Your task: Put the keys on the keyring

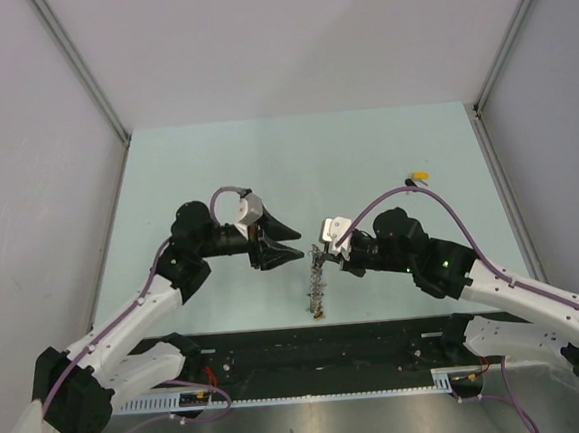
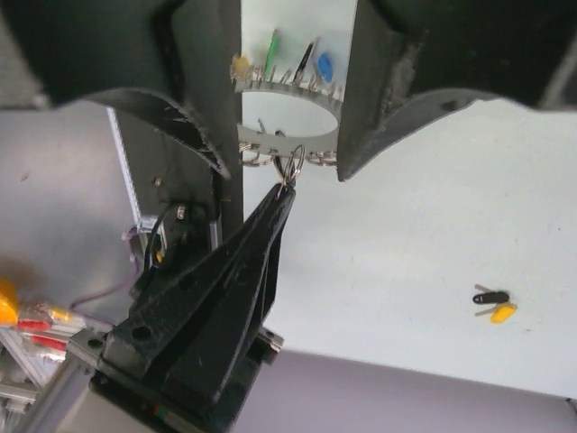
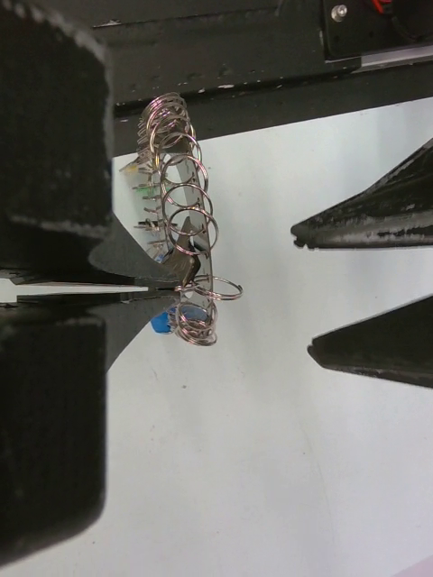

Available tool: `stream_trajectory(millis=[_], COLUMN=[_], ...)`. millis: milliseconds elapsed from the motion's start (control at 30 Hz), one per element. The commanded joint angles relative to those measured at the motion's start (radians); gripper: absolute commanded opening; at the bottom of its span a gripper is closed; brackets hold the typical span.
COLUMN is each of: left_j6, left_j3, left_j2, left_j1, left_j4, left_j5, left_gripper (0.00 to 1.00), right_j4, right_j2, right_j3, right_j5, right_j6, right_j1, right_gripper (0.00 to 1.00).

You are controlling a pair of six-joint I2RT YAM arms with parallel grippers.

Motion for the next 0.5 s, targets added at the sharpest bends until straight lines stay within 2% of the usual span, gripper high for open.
stream_trajectory(millis=[0,33,133,233,467], left_j6=[0.318,0.357,0.475,0.545,0.608], left_j3=[0.153,0.173,0.257,0.319,0.394], left_j2=[0.041,0.055,0.107,0.156,0.232], left_j1=[0.007,0.007,0.007,-0.007,-0.064], left_j4=[-0.309,-0.403,-0.542,-0.625,-0.696], left_j5=[0.107,0.114,0.124,0.135,0.111], left_gripper=[0.55,0.57,0.58,0.53,0.45], right_j4=[-0.010,-0.016,-0.036,-0.050,-0.058], right_j2=[0.003,0.004,0.009,0.018,0.037], right_j3=[0.091,0.101,0.117,0.132,0.146], right_j5=[-0.002,-0.002,-0.002,-0.009,-0.012], right_j6=[-0.050,-0.060,-0.072,-0.083,-0.092], right_j1=[-0.001,-0.001,-0.001,0.001,0.008], right_gripper=[0.00,0.00,0.00,0.00,0.00])
